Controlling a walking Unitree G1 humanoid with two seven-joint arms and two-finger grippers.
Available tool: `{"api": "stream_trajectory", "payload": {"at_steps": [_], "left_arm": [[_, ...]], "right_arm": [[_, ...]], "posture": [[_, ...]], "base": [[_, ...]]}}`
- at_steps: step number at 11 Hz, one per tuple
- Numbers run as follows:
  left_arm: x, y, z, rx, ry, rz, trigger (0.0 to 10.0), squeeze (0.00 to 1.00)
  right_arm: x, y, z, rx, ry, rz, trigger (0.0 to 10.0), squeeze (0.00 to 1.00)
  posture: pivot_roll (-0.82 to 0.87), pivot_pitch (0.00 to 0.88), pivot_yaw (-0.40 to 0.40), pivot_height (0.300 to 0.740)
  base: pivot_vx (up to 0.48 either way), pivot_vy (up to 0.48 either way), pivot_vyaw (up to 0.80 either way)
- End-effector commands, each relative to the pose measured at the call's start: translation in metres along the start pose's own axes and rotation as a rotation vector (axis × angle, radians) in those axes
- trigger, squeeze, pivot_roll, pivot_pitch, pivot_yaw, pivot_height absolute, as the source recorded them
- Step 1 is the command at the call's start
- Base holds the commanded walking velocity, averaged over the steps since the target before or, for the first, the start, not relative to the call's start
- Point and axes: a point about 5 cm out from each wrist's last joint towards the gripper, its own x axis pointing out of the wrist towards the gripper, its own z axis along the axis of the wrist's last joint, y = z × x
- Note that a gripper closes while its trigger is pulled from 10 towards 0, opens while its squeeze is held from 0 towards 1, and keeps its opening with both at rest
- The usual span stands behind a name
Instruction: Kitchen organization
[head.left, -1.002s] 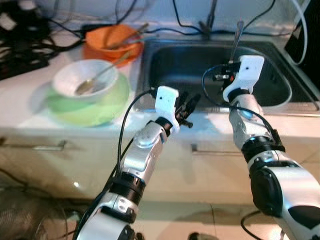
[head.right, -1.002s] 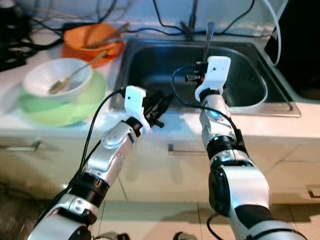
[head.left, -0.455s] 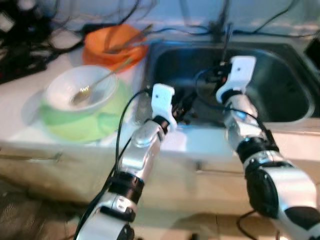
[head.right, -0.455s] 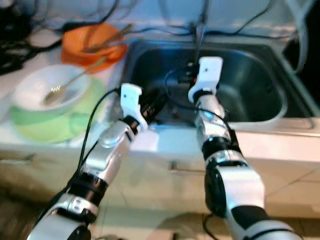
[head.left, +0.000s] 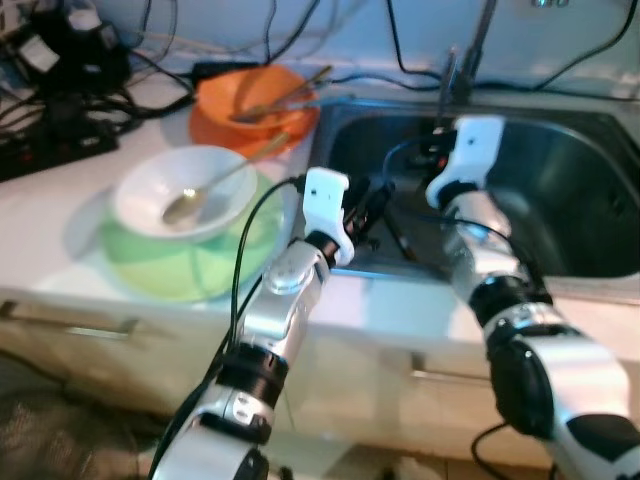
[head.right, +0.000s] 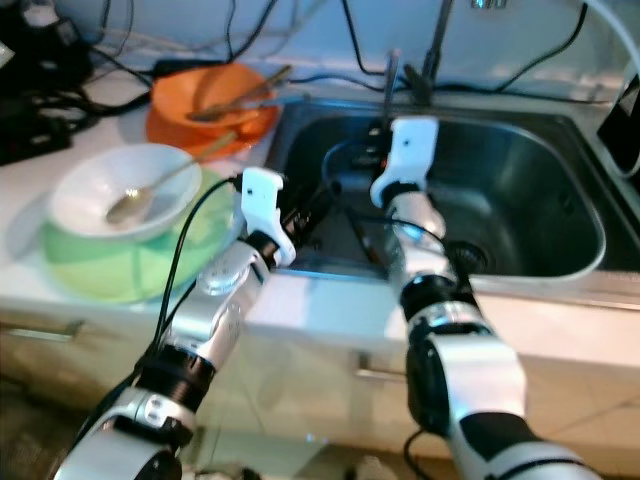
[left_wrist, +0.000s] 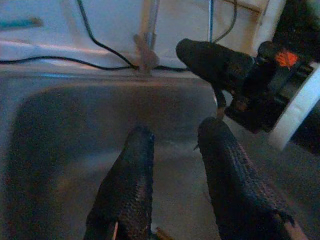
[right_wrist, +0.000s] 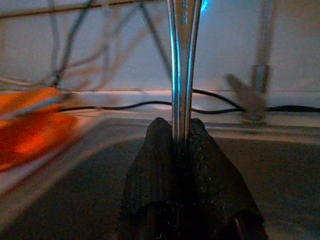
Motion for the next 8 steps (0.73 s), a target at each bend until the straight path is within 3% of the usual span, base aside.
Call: {"api": "stream_trajectory", "payload": {"at_steps": [1, 3, 5, 8], "left_arm": [[0.008, -0.015, 0.003, -0.026, -0.016, -0.035, 10.0, 0.00], [0.007, -0.016, 0.002, -0.029, -0.012, -0.039, 10.0, 0.00], [0.007, -0.020, -0.001, -0.026, 0.000, -0.054, 10.0, 0.00], [0.006, -0.019, -0.001, -0.017, 0.009, -0.050, 10.0, 0.00]], "right_arm": [[0.001, -0.002, 0.003, 0.006, -0.006, -0.007, 10.0, 0.00], [0.004, -0.002, 0.004, -0.005, 0.012, 0.000, 10.0, 0.00], [0.006, 0.003, -0.004, -0.063, 0.122, 0.019, 10.0, 0.00], [0.001, 0.005, -0.023, -0.070, 0.257, 0.008, 10.0, 0.00]], "posture": [[0.05, 0.059, 0.014, 0.740], [0.04, 0.051, 0.019, 0.740], [0.04, 0.027, 0.020, 0.740], [0.06, 0.031, 0.013, 0.740]], "base": [[0.000, 0.000, 0.00], [0.000, 0.000, 0.00], [0.000, 0.000, 0.00], [0.000, 0.000, 0.00]]}}
